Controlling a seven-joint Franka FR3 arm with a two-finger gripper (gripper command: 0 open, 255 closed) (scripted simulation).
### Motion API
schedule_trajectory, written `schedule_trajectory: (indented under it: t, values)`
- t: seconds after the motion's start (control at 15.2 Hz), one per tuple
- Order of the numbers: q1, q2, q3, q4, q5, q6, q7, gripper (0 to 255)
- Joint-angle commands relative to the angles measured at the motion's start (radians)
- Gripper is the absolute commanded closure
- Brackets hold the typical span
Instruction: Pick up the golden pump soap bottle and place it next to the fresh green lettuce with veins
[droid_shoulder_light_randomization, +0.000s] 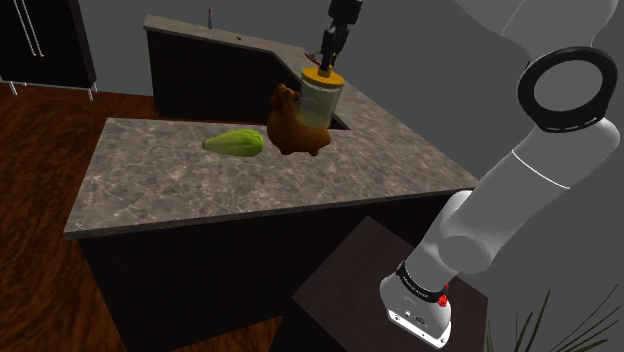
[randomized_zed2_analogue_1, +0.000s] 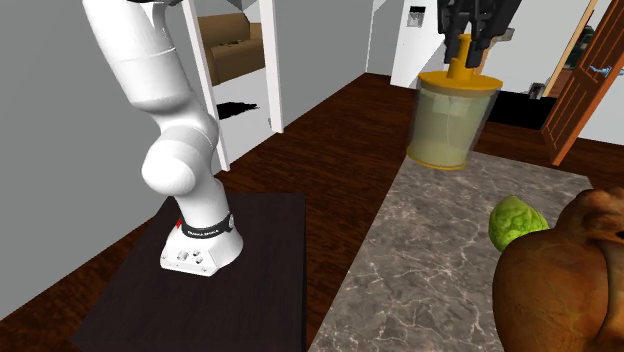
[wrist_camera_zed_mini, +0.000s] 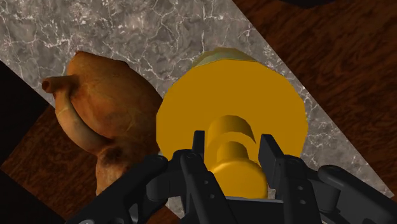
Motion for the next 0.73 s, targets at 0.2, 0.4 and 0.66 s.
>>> schedule_trajectory:
  t: [0.2, 0.4, 0.66]
  values:
    - [0.041, 0.121, 0.048, 0.141, 0.009, -0.026, 0.090, 255]
    - [0.069, 0.212, 0.074, 0.257, 0.009, -0.055, 0.141, 255]
    - [0.089, 0.265, 0.089, 0.300, 0.007, -0.046, 0.177, 255]
